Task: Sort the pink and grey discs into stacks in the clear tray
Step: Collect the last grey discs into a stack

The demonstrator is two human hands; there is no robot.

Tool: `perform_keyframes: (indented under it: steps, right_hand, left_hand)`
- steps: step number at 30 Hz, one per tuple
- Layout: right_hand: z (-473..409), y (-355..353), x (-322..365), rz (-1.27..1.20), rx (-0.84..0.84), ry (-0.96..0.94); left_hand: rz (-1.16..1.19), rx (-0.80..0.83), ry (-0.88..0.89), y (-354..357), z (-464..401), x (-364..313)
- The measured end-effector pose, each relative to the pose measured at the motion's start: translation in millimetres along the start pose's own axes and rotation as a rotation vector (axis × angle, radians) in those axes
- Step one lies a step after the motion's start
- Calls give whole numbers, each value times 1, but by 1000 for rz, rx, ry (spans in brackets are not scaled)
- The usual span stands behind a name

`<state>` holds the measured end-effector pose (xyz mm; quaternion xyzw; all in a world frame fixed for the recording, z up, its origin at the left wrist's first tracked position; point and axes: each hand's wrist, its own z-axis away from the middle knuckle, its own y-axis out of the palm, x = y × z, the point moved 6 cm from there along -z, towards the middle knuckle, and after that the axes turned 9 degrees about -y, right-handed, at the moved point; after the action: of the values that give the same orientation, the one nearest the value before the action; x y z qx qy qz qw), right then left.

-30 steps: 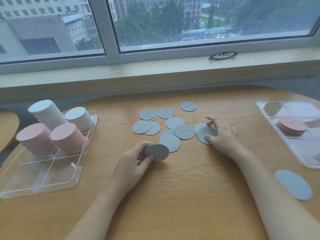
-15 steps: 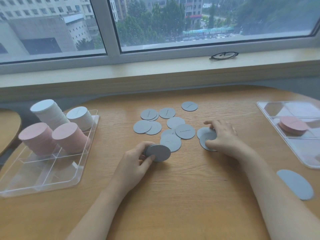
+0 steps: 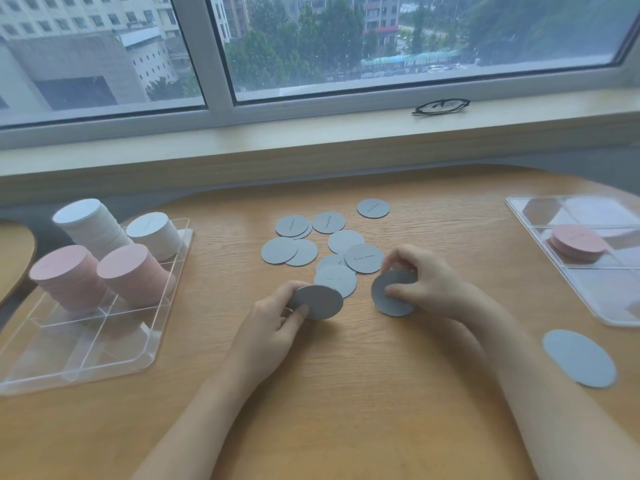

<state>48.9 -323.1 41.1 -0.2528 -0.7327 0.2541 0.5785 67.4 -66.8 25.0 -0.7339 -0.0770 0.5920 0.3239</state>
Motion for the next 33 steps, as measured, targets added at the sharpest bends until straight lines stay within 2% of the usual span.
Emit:
perform_keyframes:
  steps: [6, 10, 13, 17, 21, 29, 33]
  right_hand:
    - [8, 31, 40, -231, -139, -123]
    - [7, 54, 51, -308, -122, -198]
    - [9, 64, 57, -210, -105, -256]
    - [10, 81, 61, -37, 22, -301]
    - [12, 81, 61, 121, -10, -356]
    - [26, 68, 45, 214, -2, -247]
    - [67, 24, 6, 567, -165, -33]
  left_hand:
    - [-17, -4, 21, 2, 0, -3]
    - [-65, -55, 9, 5, -1, -1]
    - [-81, -120, 36, 8, 4, -8]
    - [-126, -113, 69, 25, 13, -16]
    - [-144, -90, 53, 31, 12, -15]
    - [-81, -37, 73, 27, 10, -15]
    - [-95, -22, 80, 29, 12, -15]
